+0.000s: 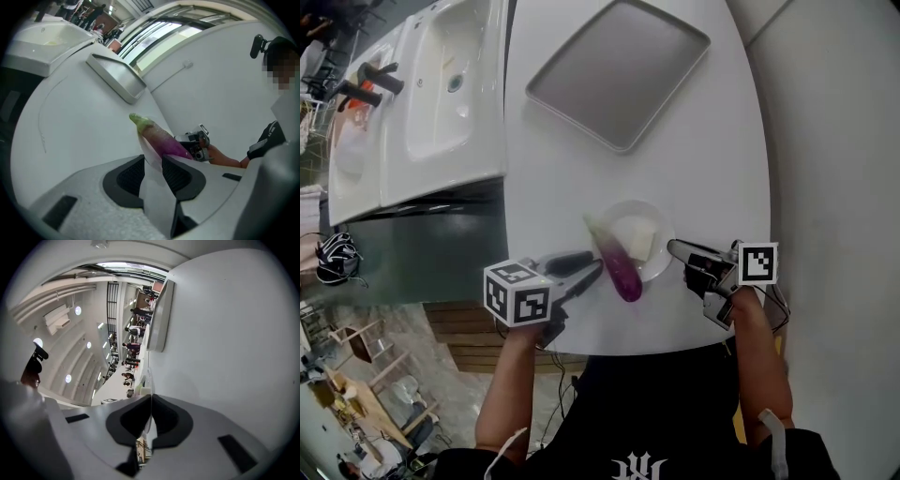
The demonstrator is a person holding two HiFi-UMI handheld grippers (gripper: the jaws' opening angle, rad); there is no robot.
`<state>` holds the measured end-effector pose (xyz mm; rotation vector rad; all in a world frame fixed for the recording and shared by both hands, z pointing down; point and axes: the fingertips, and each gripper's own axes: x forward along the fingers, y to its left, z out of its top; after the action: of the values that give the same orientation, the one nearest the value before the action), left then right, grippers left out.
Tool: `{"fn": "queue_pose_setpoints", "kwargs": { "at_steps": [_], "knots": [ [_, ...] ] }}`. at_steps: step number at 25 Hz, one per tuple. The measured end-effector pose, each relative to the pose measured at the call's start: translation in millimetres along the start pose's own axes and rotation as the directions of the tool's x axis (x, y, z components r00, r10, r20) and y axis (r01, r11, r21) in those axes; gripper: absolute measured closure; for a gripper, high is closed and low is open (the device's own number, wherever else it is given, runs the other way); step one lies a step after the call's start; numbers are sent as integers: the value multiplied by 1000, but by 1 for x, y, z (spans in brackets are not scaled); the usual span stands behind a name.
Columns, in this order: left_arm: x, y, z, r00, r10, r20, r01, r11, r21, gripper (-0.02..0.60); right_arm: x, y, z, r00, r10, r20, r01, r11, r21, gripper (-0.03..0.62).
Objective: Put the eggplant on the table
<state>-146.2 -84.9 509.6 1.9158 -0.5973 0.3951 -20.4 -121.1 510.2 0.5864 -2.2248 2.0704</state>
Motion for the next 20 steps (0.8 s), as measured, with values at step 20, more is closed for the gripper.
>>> {"fn": "queue_pose_setpoints", "kwargs": {
  "at_steps": [20],
  "knots": [
    [-20, -3, -64, 994, -55, 92, 57, 998, -12, 499, -5, 11, -83, 994, 33, 100, -28, 998, -52, 585]
  ]
}}
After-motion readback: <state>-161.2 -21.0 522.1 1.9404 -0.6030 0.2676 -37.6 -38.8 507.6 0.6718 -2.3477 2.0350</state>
